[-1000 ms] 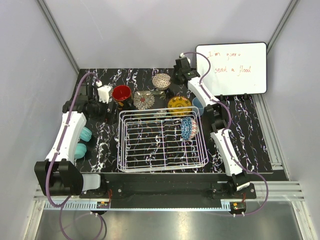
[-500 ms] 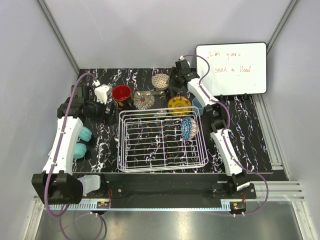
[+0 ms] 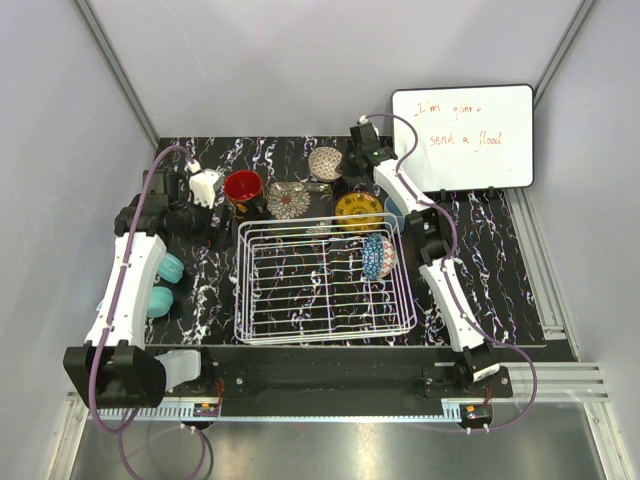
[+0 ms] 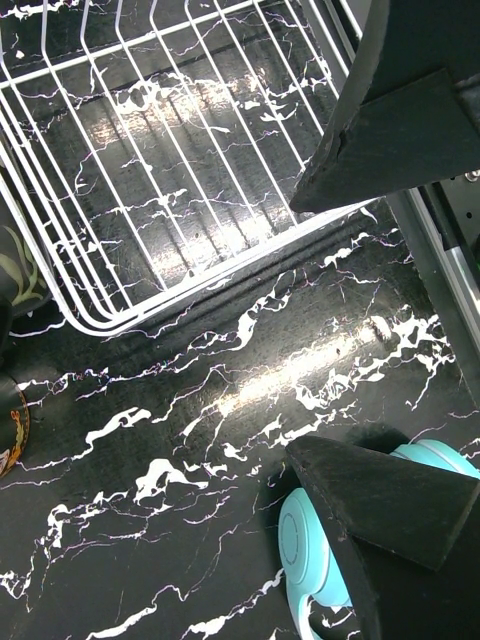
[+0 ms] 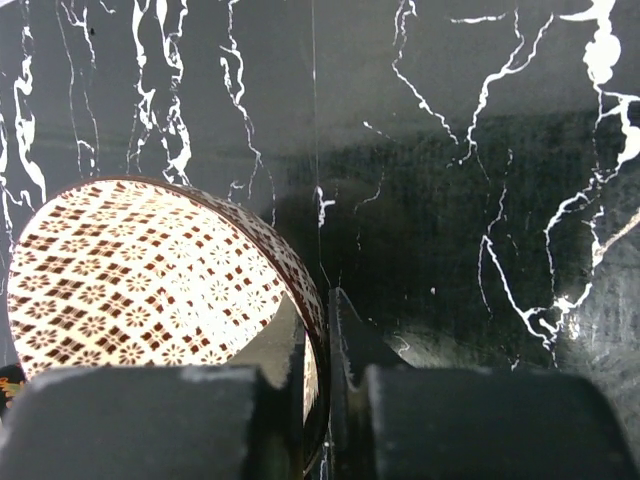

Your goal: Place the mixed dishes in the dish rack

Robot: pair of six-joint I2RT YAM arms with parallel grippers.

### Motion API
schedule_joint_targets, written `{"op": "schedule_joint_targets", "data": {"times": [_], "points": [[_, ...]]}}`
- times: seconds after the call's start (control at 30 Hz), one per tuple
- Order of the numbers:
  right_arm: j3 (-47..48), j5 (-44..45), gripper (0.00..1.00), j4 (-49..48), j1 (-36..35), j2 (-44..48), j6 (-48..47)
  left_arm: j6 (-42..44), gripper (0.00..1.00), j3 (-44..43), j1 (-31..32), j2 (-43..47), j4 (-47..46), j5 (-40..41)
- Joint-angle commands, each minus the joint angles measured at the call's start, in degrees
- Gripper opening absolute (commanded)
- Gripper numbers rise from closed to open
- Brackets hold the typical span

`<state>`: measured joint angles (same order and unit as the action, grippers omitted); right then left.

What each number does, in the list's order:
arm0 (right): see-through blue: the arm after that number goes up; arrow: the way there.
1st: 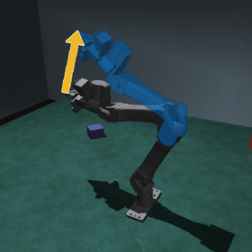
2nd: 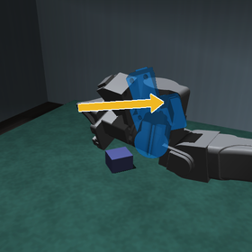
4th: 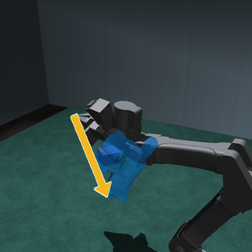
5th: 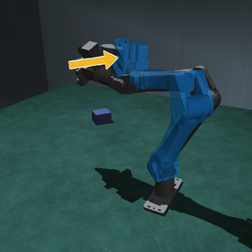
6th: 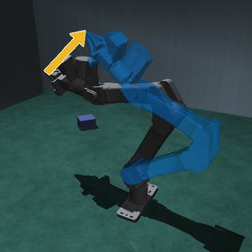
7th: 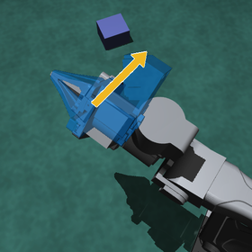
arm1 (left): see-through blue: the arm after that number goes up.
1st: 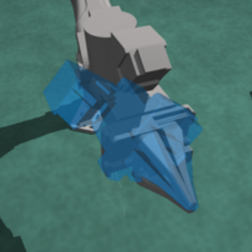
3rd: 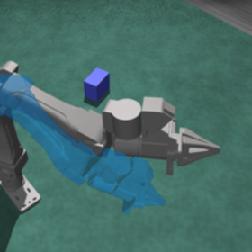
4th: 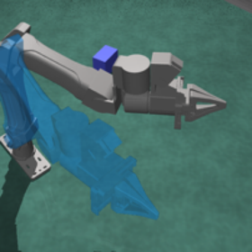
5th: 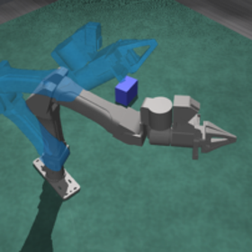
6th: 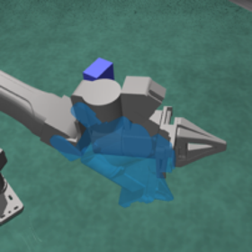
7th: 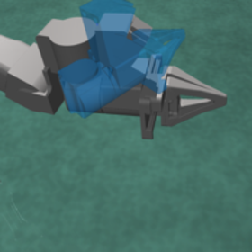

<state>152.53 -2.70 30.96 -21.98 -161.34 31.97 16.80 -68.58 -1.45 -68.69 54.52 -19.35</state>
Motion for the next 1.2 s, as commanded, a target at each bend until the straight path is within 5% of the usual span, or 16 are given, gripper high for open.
{"op": "schedule_joint_targets", "data": {"times": [0.0, 0.37, 0.7, 0.93, 1.17], "points": [[2.1, 0.3, 0.00, 0.4, 0.1, -0.2, -1.3, 0.2, 0.98, -2.4, -0.4, -0.2, -0.5, -2.1], [3.2, 7.3, 0.00, 4.1, 0.0, 11.4, -7.9, 1.1, 0.95, 1.8, -1.5, -2.0, -4.9, -3.1], [-13.7, 13.1, 0.00, 14.0, -4.0, 41.4, -17.8, 3.0, 0.95, -4.5, -5.4, -4.9, -5.0, -10.4], [-25.1, 33.9, 0.00, 29.0, -16.8, 59.3, -21.0, 3.4, 0.94, -1.6, -5.6, -3.3, -5.7, -10.8], [-31.6, 52.9, 0.00, 51.8, -28.5, 66.2, -8.8, 3.2, 0.93, -0.1, -5.7, -2.5, -7.1, -11.8]]}}
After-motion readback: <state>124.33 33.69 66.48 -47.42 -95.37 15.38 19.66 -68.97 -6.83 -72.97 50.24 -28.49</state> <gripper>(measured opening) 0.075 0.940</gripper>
